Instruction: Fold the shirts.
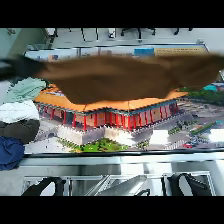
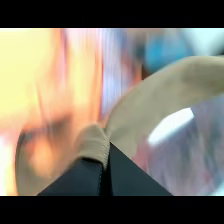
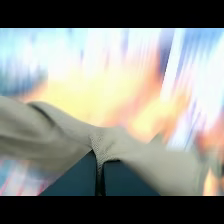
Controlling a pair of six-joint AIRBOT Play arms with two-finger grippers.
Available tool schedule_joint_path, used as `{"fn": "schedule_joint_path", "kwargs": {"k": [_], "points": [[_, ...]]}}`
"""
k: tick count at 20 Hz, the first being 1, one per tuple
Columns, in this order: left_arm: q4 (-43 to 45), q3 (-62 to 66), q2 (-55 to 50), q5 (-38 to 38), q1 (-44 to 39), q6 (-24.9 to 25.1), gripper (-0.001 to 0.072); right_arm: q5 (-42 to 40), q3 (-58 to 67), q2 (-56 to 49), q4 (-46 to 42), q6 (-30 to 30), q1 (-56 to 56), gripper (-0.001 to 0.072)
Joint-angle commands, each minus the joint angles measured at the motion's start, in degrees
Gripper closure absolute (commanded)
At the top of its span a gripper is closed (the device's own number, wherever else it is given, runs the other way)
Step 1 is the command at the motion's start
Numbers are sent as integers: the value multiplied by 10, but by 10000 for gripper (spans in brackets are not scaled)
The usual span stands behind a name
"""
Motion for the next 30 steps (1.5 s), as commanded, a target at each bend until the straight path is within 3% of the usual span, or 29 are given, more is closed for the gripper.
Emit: {"fn": "schedule_joint_path", "kwargs": {"k": [1,3,6,9,11,13,16,19,21,26,30], "points": [[71,82,195,-122,1,-61,692,33,242,37,-35,3,-19,690],[133,127,241,-121,1,-87,692,60,317,37,-39,-7,-19,690],[199,162,254,-82,1,-122,692,52,330,38,-42,-7,-19,690],[185,153,198,12,-5,-127,692,44,263,32,-41,-7,-19,690],[161,95,149,25,-21,-126,692,36,181,30,-24,-15,-19,690],[165,19,98,8,-62,-95,692,37,64,26,-4,-35,-17,690],[170,-112,3,-80,-130,-50,692,71,-136,9,-6,-74,-3,690],[195,-190,-136,-158,-163,-31,692,178,-330,-60,-14,-103,25,690],[199,-200,-239,-193,-153,-31,692,249,-390,-156,-14,-122,43,690],[193,-109,-444,-220,-98,-32,691,270,-280,-456,-5,-119,58,690],[196,27,-537,-219,-97,-49,692,261,-112,-570,-6,-71,61,690]]}}
